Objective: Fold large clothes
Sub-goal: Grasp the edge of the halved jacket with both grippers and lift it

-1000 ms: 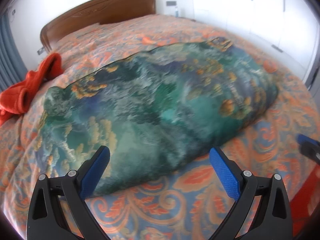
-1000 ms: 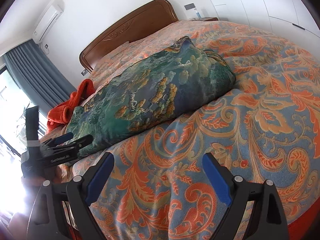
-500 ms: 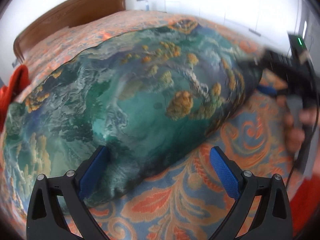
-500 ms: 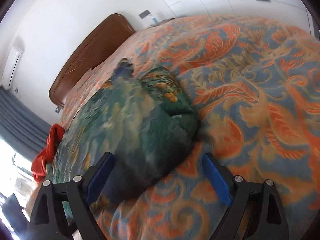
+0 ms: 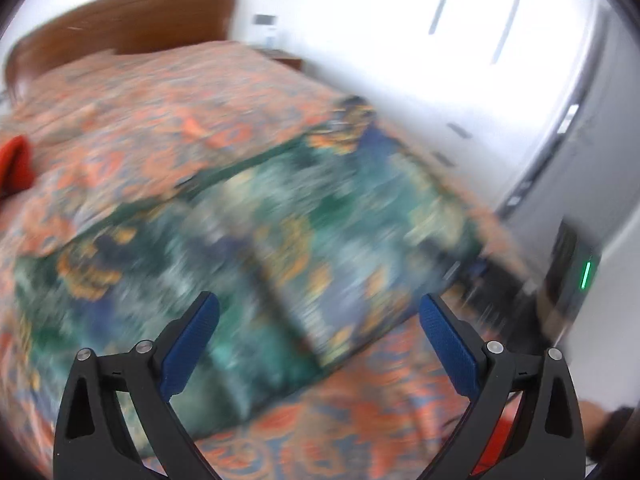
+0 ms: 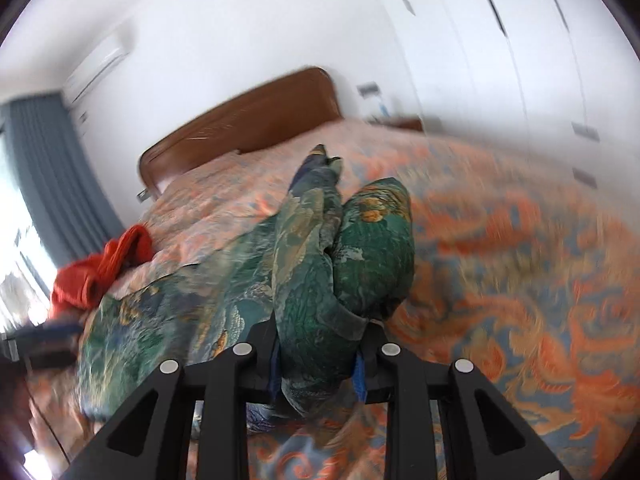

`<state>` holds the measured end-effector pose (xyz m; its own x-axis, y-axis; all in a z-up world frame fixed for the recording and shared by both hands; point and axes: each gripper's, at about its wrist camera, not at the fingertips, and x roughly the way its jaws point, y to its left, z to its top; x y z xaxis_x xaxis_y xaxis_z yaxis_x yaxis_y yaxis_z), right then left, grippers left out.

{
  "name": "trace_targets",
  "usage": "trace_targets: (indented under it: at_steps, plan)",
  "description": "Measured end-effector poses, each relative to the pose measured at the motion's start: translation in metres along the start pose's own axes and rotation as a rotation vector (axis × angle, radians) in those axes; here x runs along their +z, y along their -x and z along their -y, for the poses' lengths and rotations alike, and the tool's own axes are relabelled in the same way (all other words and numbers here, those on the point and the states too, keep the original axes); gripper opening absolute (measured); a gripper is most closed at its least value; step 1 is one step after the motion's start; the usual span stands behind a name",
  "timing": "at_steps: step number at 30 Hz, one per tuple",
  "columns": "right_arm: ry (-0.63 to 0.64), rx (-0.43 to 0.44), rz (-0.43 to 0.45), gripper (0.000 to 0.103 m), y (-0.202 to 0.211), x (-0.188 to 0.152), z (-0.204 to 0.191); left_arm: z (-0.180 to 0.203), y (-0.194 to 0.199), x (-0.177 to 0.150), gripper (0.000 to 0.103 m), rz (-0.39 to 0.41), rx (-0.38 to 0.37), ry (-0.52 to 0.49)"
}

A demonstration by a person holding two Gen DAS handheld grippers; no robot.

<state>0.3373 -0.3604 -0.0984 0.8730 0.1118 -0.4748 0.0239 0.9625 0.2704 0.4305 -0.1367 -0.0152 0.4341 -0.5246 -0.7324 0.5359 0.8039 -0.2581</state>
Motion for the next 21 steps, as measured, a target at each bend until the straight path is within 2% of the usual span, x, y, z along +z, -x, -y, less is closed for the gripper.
trace_targets:
  at_steps: [3, 5, 9, 13, 15, 17, 19, 20, 21]
  plan:
    - [0.168, 0.013, 0.060, 0.027, 0.020, 0.002, -0.047, 0.010, 0.000, 0.026, 0.100, -0.028, -0.055, 0.007]
    - [0.283, 0.026, 0.089, 0.027, 0.030, -0.001, -0.077, 0.015, -0.003, 0.037, 0.100, -0.051, -0.056, -0.013]
    - [0.479, 0.053, 0.125, 0.027, 0.043, -0.021, -0.131, 0.018, -0.007, 0.044, 0.100, -0.082, 0.038, -0.048]
    - [0.721, 0.057, 0.168, 0.027, 0.056, -0.059, -0.184, 0.001, -0.005, 0.037, 0.100, -0.120, 0.119, 0.014]
    - [0.823, 0.054, 0.192, 0.027, 0.059, -0.077, -0.201, -0.010, -0.005, 0.029, 0.096, -0.126, 0.162, 0.036]
    - [0.885, 0.060, 0.198, 0.027, 0.058, -0.089, -0.213, -0.023, -0.006, 0.022, 0.041, -0.133, 0.206, 0.057]
    - [0.900, 0.066, 0.189, 0.027, 0.056, -0.093, -0.217, -0.038, 0.000, 0.019, 0.029, -0.130, 0.190, 0.094]
    - [0.879, 0.072, 0.169, 0.027, 0.052, -0.088, -0.212, -0.044, 0.005, 0.017, 0.027, -0.125, 0.180, 0.110]
    - [0.842, 0.084, 0.156, 0.033, 0.050, -0.083, -0.209, -0.051, 0.013, 0.016, 0.027, -0.114, 0.181, 0.120]
